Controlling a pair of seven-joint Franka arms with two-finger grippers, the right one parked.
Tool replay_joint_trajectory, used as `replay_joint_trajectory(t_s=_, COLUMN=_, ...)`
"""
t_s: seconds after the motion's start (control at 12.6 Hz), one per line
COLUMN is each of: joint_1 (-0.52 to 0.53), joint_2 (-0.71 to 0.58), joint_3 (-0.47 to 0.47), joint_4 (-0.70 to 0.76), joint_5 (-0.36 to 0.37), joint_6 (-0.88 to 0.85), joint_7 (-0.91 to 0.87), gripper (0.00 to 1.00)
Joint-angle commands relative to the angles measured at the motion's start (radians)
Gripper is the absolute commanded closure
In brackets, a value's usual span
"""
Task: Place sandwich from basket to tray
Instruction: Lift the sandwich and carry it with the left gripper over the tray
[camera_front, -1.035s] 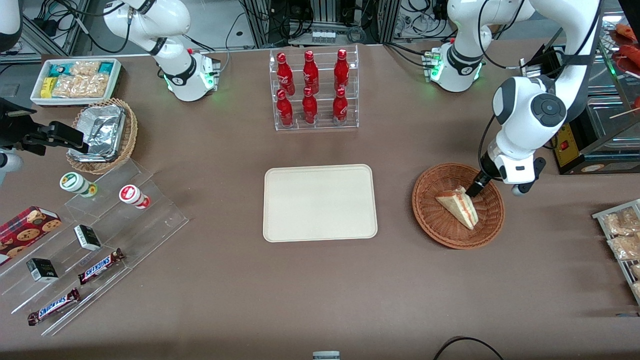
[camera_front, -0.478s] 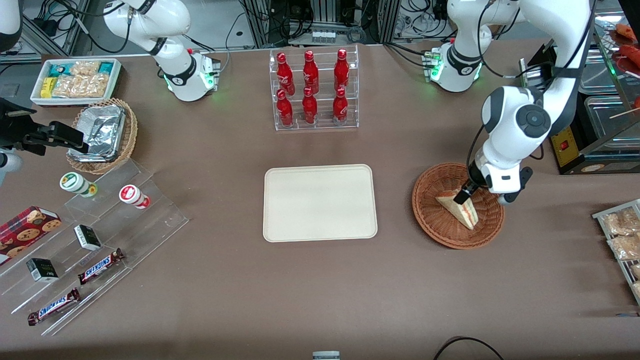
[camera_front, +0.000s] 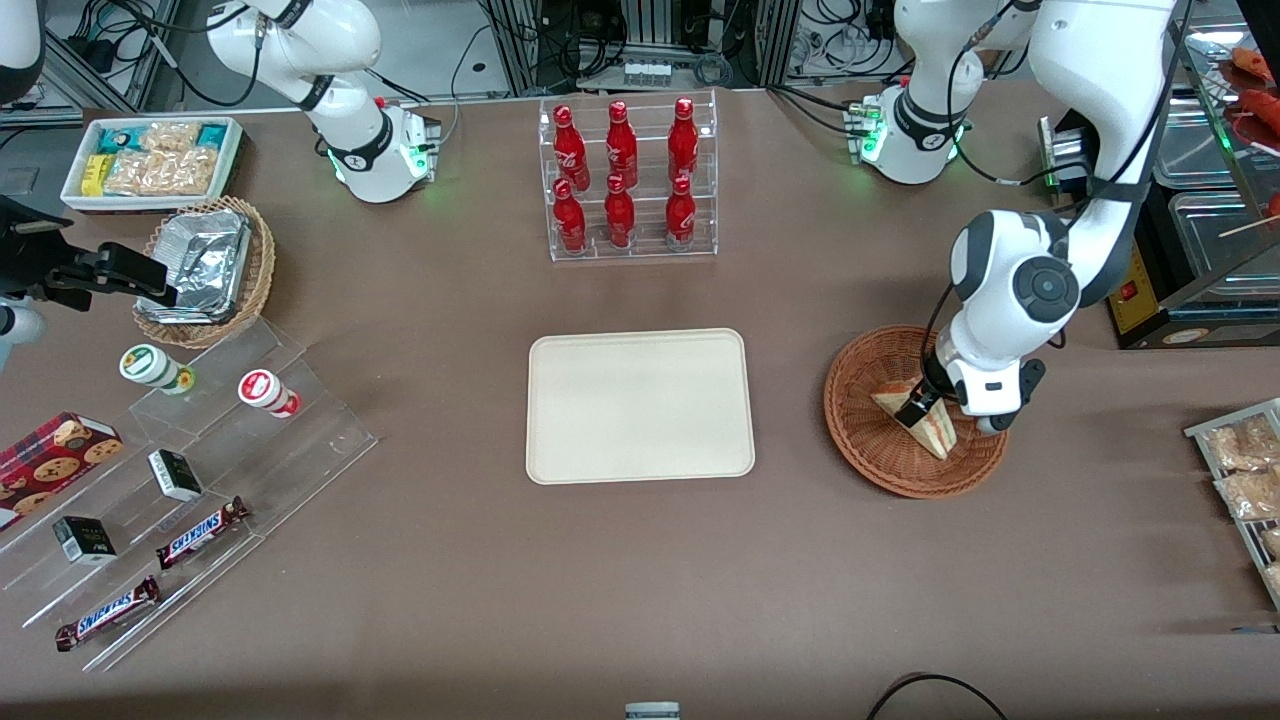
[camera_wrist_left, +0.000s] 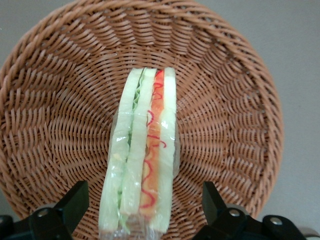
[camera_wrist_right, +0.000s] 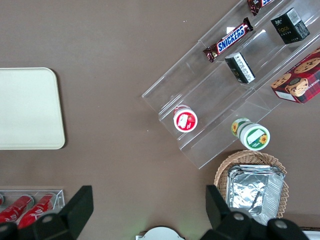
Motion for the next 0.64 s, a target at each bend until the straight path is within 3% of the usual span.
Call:
replay_joint_trajectory(t_s=0.0, joint_1=-0.005, joint_2=0.030, joint_3=0.006, joint_4=0.017, joint_5=0.016, joint_6=-0.010, joint_7=-0.022, gripper=0.77)
replay_joint_trajectory(t_s=0.08, joint_1=-0.004, joint_2=0.030, joint_3=0.006, joint_4=0.014, joint_5=0.040, joint_6=-0.029, joint_7=-0.012, gripper=1.00)
replay_joint_trajectory(t_s=0.24, joint_1=-0.002, joint_2=0.008, joint_3=0.006, joint_4=0.043, joint_5=0.086, joint_6=-0.127, joint_7=-0.009, gripper=1.00)
replay_joint_trajectory(t_s=0.56, joint_1=-0.030, joint_2=0.021, joint_3=-0.002, joint_4=0.305, joint_5=0.099, joint_6=-0.465, joint_7=-0.007, gripper=1.00)
